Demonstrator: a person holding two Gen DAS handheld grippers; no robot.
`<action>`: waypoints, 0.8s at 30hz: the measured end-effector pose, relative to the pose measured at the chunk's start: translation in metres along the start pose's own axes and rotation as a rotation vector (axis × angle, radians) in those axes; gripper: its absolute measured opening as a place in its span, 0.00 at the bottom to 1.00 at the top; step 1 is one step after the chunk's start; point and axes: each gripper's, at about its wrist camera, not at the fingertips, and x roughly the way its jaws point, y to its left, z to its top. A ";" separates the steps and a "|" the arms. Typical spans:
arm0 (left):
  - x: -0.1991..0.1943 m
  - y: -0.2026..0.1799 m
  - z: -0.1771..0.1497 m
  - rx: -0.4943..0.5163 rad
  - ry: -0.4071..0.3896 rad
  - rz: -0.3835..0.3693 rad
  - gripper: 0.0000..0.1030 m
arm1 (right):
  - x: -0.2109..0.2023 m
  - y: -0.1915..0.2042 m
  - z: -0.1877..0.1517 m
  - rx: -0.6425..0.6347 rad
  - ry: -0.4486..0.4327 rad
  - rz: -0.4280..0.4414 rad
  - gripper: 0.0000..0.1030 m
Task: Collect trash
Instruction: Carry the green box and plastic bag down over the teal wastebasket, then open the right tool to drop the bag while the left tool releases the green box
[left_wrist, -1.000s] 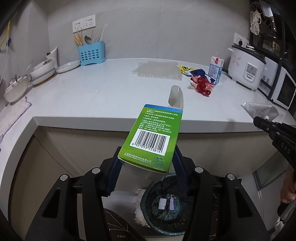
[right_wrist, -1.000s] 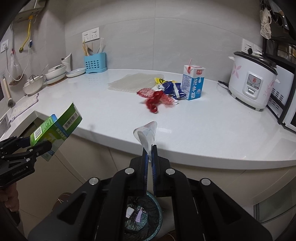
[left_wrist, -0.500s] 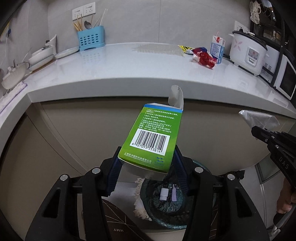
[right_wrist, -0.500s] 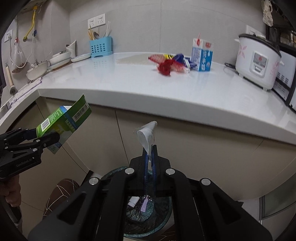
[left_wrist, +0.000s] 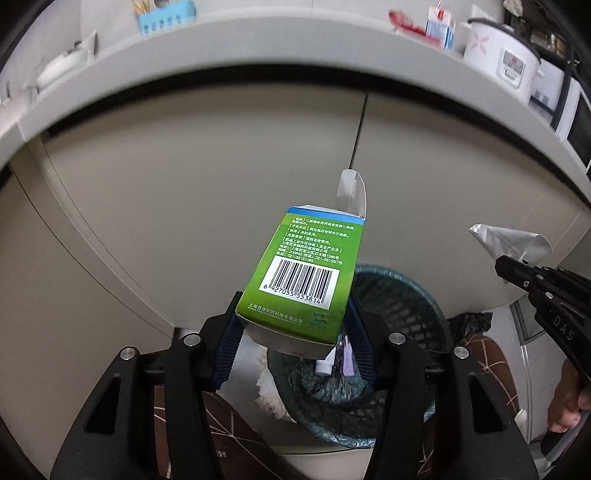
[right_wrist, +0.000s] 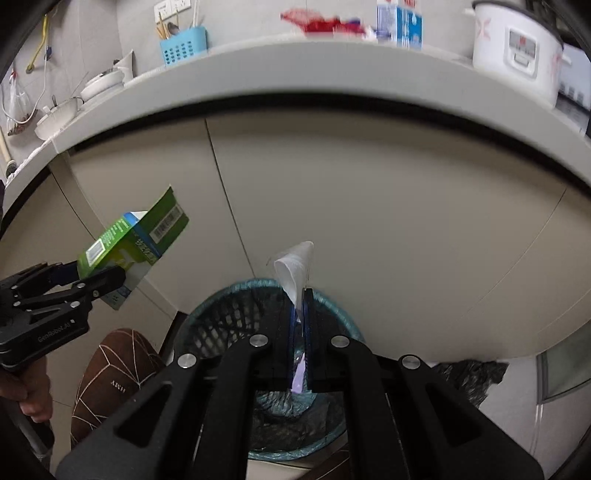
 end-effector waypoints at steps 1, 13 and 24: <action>0.006 0.000 -0.002 -0.002 0.010 -0.006 0.50 | 0.006 0.000 -0.004 -0.001 0.010 0.004 0.03; 0.048 0.006 -0.020 -0.004 0.101 0.013 0.50 | 0.072 0.022 -0.030 -0.026 0.173 0.055 0.06; 0.052 -0.004 -0.021 0.009 0.116 0.014 0.50 | 0.082 0.021 -0.041 -0.005 0.230 0.064 0.41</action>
